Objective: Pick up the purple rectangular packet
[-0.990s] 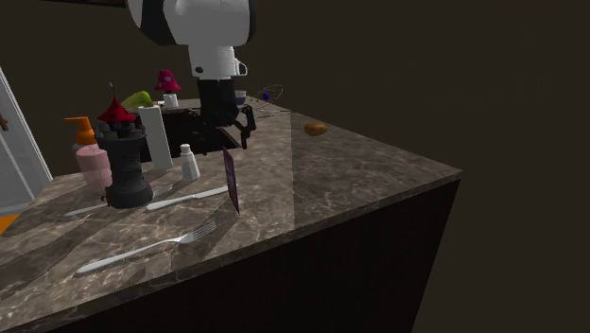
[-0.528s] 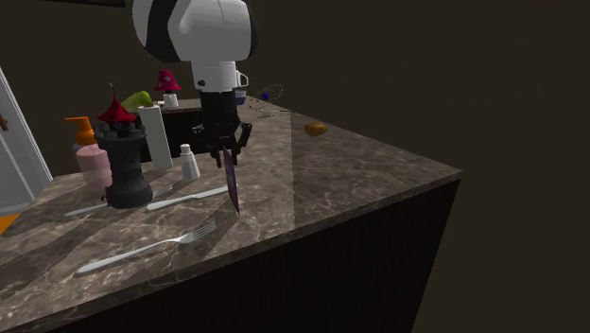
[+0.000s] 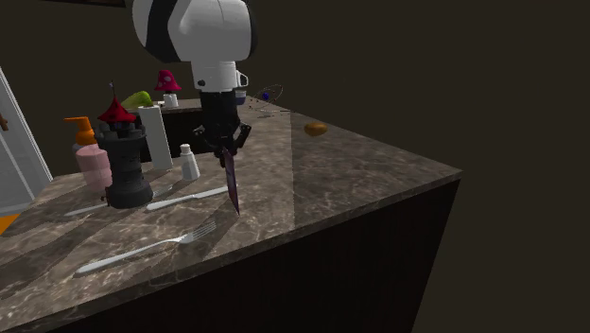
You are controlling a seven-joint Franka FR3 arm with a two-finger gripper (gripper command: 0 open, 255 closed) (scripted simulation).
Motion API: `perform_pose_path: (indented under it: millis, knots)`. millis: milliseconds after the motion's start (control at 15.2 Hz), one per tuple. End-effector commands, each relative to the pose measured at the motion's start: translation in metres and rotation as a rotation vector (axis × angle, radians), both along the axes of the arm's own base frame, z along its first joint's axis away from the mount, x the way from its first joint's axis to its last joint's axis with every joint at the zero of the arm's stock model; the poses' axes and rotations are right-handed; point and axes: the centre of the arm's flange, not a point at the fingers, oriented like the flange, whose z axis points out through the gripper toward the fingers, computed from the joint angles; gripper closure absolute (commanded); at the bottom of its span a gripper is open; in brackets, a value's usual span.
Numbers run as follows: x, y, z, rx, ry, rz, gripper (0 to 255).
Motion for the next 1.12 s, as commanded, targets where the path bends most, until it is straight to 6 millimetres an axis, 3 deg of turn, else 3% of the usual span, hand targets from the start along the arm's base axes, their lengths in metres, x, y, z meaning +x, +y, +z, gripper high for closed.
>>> perform_pose_path:
  millis: [0, 924, 1056]
  knots:
    - [0.0, 0.0, 0.005, 0.0, 0.001, 0.0, 255]
    - [0.0, 0.0, 0.079, 0.0, 0.001, 0.0, 255]
    - [0.0, 0.0, 0.08, 0.0, 0.001, 0.0, 255]
